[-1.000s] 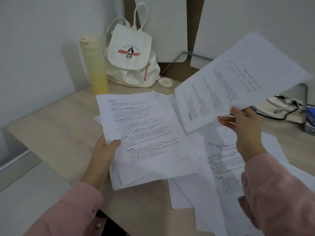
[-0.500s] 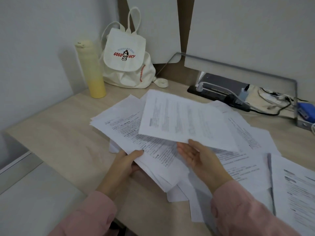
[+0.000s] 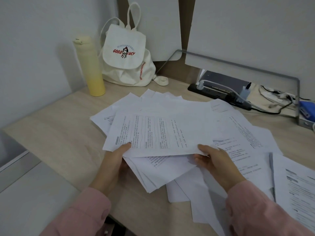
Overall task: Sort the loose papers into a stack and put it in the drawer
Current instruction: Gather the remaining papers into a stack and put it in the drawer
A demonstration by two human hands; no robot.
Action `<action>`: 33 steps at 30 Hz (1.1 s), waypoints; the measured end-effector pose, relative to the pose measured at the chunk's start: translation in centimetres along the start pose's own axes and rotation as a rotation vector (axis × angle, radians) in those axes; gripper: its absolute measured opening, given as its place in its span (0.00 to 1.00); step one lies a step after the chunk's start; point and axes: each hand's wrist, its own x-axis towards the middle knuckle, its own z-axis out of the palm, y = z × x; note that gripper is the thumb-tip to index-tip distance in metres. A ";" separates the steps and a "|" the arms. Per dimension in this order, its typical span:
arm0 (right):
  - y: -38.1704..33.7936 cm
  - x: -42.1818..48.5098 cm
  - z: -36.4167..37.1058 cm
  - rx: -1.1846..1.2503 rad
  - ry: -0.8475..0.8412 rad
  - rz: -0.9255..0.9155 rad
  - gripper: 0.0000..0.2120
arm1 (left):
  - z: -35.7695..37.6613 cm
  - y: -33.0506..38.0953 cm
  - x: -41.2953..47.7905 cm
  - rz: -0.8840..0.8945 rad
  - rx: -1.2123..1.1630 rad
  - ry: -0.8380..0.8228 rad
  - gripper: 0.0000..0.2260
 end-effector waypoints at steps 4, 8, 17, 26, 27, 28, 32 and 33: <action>0.7 -1.0 1.1 0.038 -0.126 0.010 0.08 | 0.6 -0.3 -0.1 0.045 0.020 -0.067 0.19; 1.7 -2.2 2.9 -0.222 -0.402 0.170 0.11 | 1.0 -1.0 0.1 0.043 0.106 -0.099 0.17; -1.5 3.5 -1.9 -1.079 0.231 -0.531 0.16 | -1.3 0.8 1.0 0.013 0.217 -0.051 0.16; -2.1 7.7 -3.8 -1.588 0.008 -0.506 0.25 | -3.3 1.6 1.3 0.083 0.343 0.029 0.16; -1.9 7.7 -3.9 -1.630 0.052 -0.577 0.23 | -3.3 1.5 1.3 0.093 0.356 0.046 0.15; -1.7 7.7 -4.1 -1.674 0.096 -0.667 0.21 | -3.3 1.3 1.3 0.100 0.366 0.063 0.15; -1.0 8.4 -5.1 -1.816 0.098 -0.985 0.16 | -3.1 1.2 1.1 0.130 0.384 0.090 0.15; -1.0 8.4 -5.2 -1.847 0.100 -1.025 0.16 | -3.0 1.3 0.9 0.138 0.383 0.088 0.15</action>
